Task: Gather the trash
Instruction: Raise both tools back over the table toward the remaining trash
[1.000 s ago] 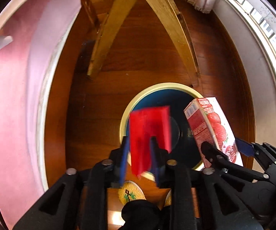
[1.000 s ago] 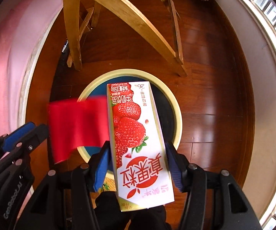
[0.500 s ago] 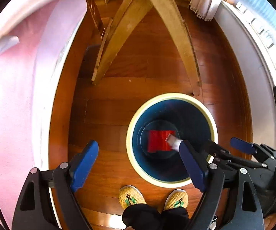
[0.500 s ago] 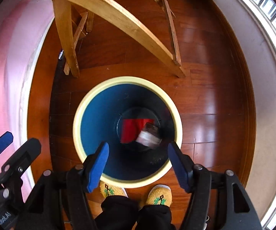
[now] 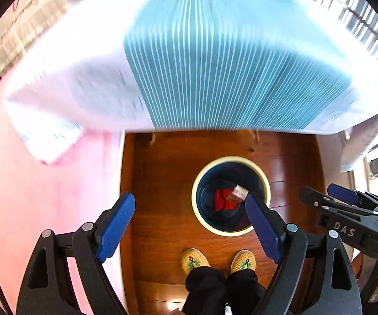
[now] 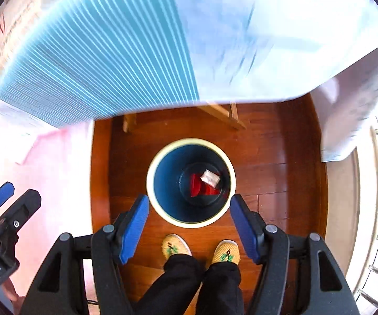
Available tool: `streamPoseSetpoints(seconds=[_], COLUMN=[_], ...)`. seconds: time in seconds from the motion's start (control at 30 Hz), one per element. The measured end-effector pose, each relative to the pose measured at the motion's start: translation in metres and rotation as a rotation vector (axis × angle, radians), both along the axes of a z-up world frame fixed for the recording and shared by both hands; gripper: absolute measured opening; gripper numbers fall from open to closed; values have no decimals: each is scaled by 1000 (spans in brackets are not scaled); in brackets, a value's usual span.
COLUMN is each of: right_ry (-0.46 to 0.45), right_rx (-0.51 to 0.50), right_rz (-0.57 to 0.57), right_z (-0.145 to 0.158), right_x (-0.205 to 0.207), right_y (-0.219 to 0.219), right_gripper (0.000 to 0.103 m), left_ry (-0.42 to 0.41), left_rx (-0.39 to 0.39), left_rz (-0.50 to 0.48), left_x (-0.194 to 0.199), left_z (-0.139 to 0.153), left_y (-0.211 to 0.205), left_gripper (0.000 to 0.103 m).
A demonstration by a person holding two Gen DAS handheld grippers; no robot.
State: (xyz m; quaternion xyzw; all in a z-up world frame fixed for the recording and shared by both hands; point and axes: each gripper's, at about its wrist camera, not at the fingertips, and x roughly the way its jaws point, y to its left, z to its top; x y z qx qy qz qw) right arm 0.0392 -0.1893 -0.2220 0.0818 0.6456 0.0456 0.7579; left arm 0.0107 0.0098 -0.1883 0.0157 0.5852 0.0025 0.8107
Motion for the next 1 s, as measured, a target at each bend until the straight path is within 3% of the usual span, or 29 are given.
streamPoseSetpoints(seconds=[0.33, 0.6, 0.83, 1.0], right_ry=[-184, -425, -520, -493], right_rx=[25, -22, -27, 23], right_rz=[2, -61, -114, -111], right_z=[154, 255, 294, 294], right_x=[-2, -2, 7, 25], right_y=[-8, -14, -17, -23], right_gripper=[65, 65, 65, 65], left_ry=[-179, -279, -366, -360], left_rx=[-28, -89, -102, -120], left_rz=[-29, -34, -85, -98], left_x=[4, 22, 40, 59], left_z=[157, 230, 262, 261], left_y=[11, 15, 3, -5], left_gripper=[85, 84, 83, 83])
